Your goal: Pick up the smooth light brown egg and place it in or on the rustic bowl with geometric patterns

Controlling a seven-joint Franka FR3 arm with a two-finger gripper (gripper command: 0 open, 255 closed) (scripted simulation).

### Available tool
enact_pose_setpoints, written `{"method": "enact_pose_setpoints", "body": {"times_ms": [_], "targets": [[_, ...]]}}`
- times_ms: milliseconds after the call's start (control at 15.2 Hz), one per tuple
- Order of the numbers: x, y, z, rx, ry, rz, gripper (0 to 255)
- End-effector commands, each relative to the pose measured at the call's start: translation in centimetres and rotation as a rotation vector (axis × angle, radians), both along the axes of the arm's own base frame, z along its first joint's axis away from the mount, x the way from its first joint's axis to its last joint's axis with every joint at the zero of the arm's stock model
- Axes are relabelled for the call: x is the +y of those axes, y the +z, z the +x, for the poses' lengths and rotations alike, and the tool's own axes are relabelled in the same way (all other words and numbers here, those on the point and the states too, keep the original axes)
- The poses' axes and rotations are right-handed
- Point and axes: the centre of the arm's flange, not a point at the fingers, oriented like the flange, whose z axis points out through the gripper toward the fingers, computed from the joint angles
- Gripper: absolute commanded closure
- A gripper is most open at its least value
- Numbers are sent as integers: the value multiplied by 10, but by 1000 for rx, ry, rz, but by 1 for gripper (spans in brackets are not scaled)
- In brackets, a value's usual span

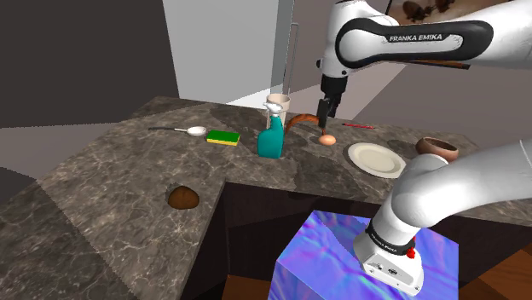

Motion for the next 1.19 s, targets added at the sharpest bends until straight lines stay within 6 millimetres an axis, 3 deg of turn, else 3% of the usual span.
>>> {"method": "enact_pose_setpoints", "body": {"times_ms": [0, 1122], "targets": [[-17, -17, 8, 13, 7, -6, 0], [-182, -157, 67, 122, 57, -47, 0]]}}
